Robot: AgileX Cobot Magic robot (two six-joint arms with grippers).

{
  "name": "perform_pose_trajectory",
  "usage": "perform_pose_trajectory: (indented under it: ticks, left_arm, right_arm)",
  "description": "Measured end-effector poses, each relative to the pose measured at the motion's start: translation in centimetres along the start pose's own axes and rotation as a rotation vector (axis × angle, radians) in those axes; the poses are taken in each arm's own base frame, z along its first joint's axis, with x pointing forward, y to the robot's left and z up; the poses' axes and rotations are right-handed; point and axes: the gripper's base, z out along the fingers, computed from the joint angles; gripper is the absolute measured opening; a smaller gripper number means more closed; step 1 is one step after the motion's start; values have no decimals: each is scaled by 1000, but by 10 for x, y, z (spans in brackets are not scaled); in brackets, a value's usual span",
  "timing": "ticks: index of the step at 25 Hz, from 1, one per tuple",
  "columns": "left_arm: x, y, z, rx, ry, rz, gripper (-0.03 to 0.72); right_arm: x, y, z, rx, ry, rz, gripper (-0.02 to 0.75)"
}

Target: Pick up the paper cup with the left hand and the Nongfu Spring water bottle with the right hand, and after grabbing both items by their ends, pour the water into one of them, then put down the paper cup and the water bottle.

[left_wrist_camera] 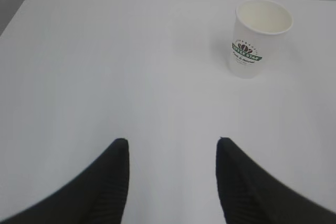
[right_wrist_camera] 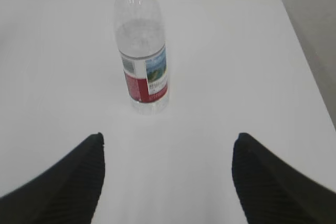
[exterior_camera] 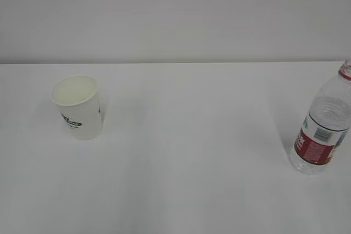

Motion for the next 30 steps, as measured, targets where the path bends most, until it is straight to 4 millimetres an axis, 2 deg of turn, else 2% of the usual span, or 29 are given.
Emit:
perform_pose_trajectory:
  ticks: [3, 7, 13, 20, 30]
  left_arm:
    - [-6, -1, 1, 3, -14, 1, 390]
    - [-26, -4, 2, 13, -69, 3, 390]
    - [-39, -7, 23, 2, 22, 10, 390]
    - [-60, -12, 37, 36, -83, 2, 390]
    - [-73, -16, 52, 54, -122, -4, 390]
  right_arm:
    - [-9, 0, -5, -3, -84, 25, 568]
    - [-18, 0, -7, -5, -124, 42, 568]
    - [-36, 3, 3, -35, -83, 57, 568]
    - [-58, 4, 7, -44, -139, 64, 568]
    - [-63, 6, 12, -62, -136, 77, 568]
